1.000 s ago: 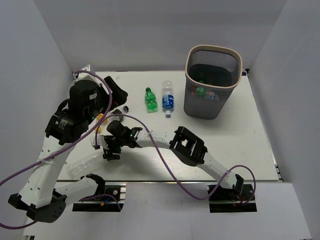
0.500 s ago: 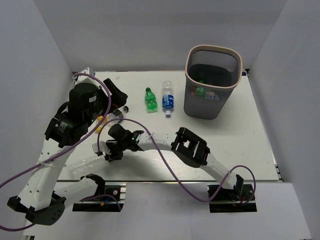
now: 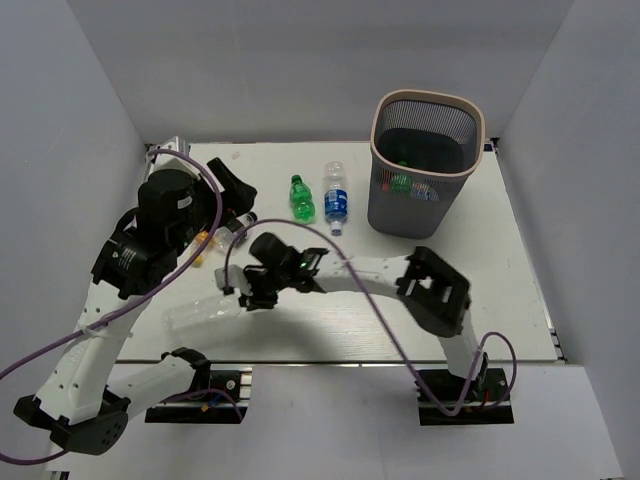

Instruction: Put the plastic bottles in the bin

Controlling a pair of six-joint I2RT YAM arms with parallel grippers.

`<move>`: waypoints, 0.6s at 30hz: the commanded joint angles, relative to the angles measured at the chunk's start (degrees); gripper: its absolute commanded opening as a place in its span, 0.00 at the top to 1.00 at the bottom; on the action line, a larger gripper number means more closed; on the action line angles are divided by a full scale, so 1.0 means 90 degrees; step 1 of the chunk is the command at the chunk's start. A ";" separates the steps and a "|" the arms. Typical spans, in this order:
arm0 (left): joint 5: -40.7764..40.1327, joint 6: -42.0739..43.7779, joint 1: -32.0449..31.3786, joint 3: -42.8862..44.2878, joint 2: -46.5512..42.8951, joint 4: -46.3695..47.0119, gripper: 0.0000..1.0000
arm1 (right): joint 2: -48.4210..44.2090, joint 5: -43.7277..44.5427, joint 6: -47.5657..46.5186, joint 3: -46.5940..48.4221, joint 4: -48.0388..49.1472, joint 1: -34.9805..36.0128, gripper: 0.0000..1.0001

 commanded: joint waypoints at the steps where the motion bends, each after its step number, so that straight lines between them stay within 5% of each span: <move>1: -0.0104 0.0109 0.0029 -0.0112 -0.0146 0.0527 0.01 | -0.1321 0.0223 0.0119 -0.0488 -0.0015 -0.0429 1.00; 9: -0.0455 0.0587 0.0029 -0.0025 0.0274 0.1231 0.01 | -0.4212 0.1090 -0.0965 -0.2676 -0.1273 -0.1288 1.00; 18: -0.0173 0.0773 0.0029 0.0064 0.0196 0.2959 0.01 | -0.5844 0.2605 -0.1006 -0.2424 -0.1812 -0.2383 1.00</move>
